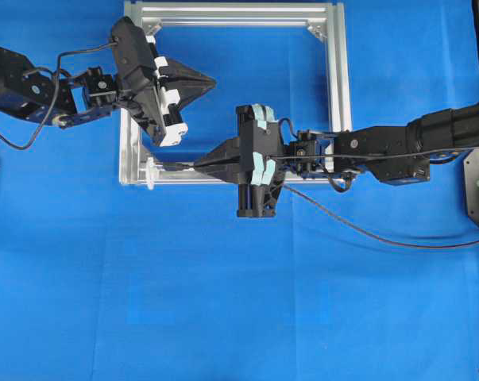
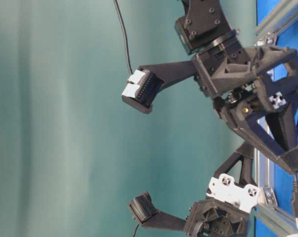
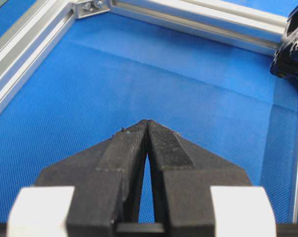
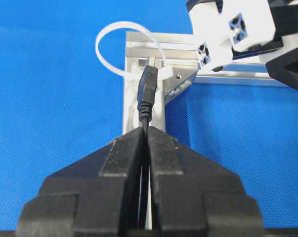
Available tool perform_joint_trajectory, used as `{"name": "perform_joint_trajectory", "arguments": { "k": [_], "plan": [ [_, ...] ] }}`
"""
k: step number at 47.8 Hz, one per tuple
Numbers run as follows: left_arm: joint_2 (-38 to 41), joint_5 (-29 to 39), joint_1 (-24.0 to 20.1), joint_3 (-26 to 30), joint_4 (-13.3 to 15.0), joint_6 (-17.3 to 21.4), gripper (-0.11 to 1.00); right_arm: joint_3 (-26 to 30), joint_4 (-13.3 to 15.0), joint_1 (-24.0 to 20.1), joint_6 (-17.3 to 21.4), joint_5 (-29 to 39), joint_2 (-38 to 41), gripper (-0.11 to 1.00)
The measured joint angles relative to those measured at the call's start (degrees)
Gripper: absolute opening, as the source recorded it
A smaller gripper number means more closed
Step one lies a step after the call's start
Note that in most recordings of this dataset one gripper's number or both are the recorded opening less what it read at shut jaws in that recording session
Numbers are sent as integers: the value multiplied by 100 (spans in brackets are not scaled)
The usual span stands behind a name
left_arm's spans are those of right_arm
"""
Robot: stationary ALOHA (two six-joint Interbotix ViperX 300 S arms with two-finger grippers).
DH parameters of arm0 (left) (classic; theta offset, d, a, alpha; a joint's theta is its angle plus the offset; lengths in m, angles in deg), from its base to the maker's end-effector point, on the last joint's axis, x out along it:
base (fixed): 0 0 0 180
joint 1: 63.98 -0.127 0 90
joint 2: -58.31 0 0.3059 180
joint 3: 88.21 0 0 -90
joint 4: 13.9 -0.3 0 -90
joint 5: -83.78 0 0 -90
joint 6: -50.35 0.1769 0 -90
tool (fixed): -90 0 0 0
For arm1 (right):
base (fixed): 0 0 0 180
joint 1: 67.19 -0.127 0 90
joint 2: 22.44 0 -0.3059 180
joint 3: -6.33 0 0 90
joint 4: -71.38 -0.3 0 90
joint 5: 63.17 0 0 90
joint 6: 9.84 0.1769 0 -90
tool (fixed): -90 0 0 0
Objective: Insert the wire through the string loop located on the left side.
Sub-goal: 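Push the USB plug through the white zip-tie loop with the right gripper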
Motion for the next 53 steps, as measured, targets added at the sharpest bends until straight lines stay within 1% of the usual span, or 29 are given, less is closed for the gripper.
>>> {"name": "perform_joint_trajectory", "arguments": {
  "k": [24, 38, 53],
  "plan": [
    [0, 0, -9, 0, 0, 0, 0, 9, 0, 0, 0, -18, 9, 0],
    [9, 0, -9, 0, 0, 0, 0, 404, 79, -26, 0, 0, 255, 0],
    [9, 0, -9, 0, 0, 0, 0, 888, 88, -18, 0, 62, 589, 0]
  ]
}}
